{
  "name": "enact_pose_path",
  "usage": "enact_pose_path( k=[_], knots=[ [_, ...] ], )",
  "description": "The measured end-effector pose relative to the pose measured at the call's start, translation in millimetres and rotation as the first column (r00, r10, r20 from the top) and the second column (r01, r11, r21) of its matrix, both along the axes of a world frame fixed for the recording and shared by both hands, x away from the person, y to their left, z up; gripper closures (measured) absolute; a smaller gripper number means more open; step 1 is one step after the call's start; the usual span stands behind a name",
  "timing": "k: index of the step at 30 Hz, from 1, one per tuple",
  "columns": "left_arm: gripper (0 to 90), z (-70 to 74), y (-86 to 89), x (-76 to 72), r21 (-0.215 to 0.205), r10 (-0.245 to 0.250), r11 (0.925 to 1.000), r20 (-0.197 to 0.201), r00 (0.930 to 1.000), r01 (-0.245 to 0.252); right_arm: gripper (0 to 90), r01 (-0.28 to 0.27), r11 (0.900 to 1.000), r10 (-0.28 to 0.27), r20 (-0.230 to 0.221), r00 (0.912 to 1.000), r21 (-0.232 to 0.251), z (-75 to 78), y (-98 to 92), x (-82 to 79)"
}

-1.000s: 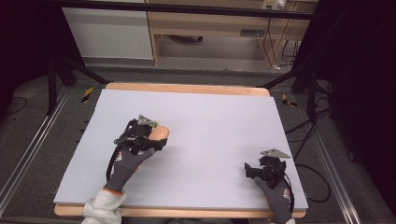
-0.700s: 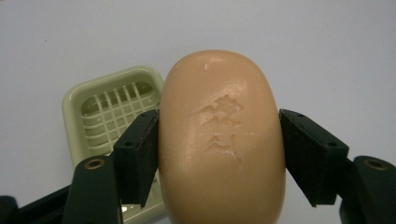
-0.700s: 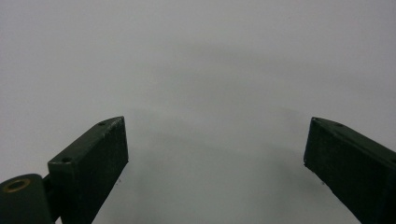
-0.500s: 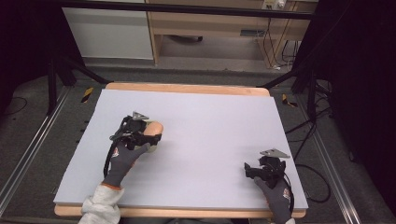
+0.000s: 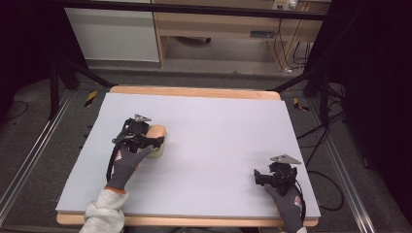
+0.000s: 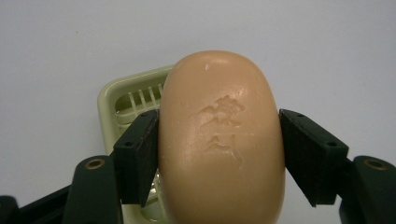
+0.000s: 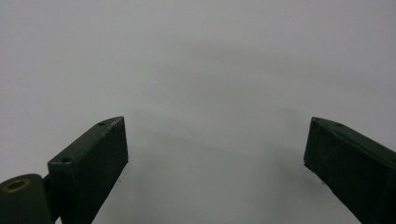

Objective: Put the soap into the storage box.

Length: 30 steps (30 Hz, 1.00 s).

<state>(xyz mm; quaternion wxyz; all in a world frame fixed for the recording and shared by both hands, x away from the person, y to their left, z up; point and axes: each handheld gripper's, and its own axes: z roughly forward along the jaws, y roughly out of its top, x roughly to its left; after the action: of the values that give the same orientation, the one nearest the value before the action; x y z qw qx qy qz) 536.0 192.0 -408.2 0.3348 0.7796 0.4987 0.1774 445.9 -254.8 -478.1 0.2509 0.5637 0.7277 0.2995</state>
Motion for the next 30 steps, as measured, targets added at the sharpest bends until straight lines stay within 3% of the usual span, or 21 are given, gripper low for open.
enact_pose_path(
  k=[14, 30],
  knots=[
    [31.9, -7.2, 8.6, 9.5, 0.002, 0.032, 0.9995, -0.003, 0.9995, -0.032, 6.6, -0.004, 1.000, 0.004, -0.003, 1.0000, -0.004, -0.6, 1.3, 0.8],
    [31.9, -19.6, 7.6, 19.3, 0.033, 0.045, 0.9984, -0.022, 0.9987, -0.045, 6.5, -0.004, 1.000, 0.004, -0.006, 1.0000, -0.008, -1.3, 2.1, 1.3]
  ],
)
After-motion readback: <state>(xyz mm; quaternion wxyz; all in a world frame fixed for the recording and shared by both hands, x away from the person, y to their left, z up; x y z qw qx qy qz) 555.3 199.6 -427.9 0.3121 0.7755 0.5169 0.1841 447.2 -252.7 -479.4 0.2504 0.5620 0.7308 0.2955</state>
